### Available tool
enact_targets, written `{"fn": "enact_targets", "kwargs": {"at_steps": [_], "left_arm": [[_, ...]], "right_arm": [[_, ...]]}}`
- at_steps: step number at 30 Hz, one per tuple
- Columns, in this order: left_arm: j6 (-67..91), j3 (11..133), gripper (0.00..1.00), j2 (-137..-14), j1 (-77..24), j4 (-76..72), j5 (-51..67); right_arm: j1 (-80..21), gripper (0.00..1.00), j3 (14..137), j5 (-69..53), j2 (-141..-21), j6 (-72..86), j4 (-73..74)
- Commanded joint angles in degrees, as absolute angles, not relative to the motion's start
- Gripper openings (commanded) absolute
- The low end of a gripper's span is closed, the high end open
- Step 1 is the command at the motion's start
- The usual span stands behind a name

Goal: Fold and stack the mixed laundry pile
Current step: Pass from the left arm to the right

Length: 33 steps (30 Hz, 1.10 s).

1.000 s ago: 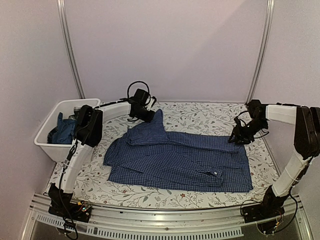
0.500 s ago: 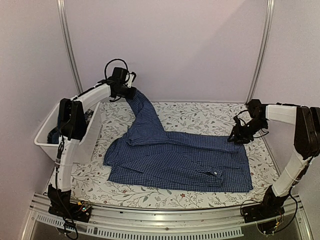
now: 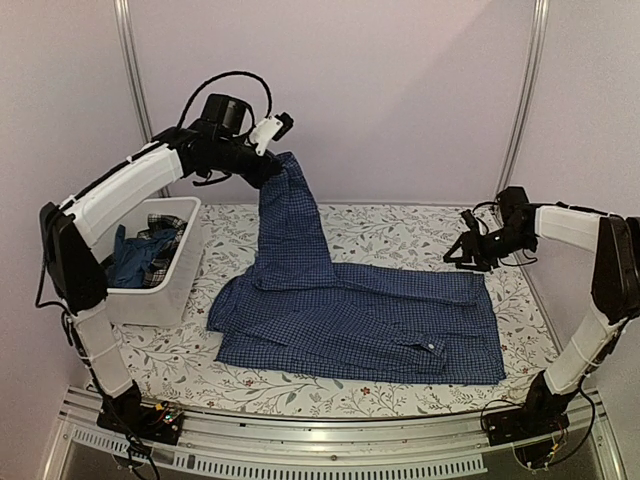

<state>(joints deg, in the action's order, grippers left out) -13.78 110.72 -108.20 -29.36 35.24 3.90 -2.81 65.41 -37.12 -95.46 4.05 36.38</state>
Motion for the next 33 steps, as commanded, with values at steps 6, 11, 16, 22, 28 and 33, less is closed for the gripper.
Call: {"fn": "enact_targets", "kwargs": {"at_steps": [6,11,16,22,28,33], "left_arm": [[-16.31,100.79,0.0,-97.24,-44.99,47.86,9.62],[-12.69,97.28,0.0,-94.22,-48.21,44.31,17.06],[-12.09,97.0,0.0,-94.13,-49.7,42.65,21.03],[-14.05,97.12,0.0,-94.65,-50.9,42.12,21.82],[-15.61,96.84,0.0,-94.36,-51.61,42.02,21.74],[-15.82,95.45,0.0,-93.24,-51.82,40.9,21.78]], "right_arm": [[-13.32,0.6,69.15,-48.35,-86.58,3.84,20.82],[-24.82,0.62,66.69,-43.32,-81.55,1.66,12.36],[-32.6,0.65,66.5,-41.72,-78.37,1.67,6.53],[-38.35,0.65,68.91,-41.94,-81.88,0.88,8.63],[-40.85,0.65,71.86,-41.48,-86.38,0.62,11.06],[-42.72,0.44,75.07,-42.69,-89.6,-2.26,11.82]]}}
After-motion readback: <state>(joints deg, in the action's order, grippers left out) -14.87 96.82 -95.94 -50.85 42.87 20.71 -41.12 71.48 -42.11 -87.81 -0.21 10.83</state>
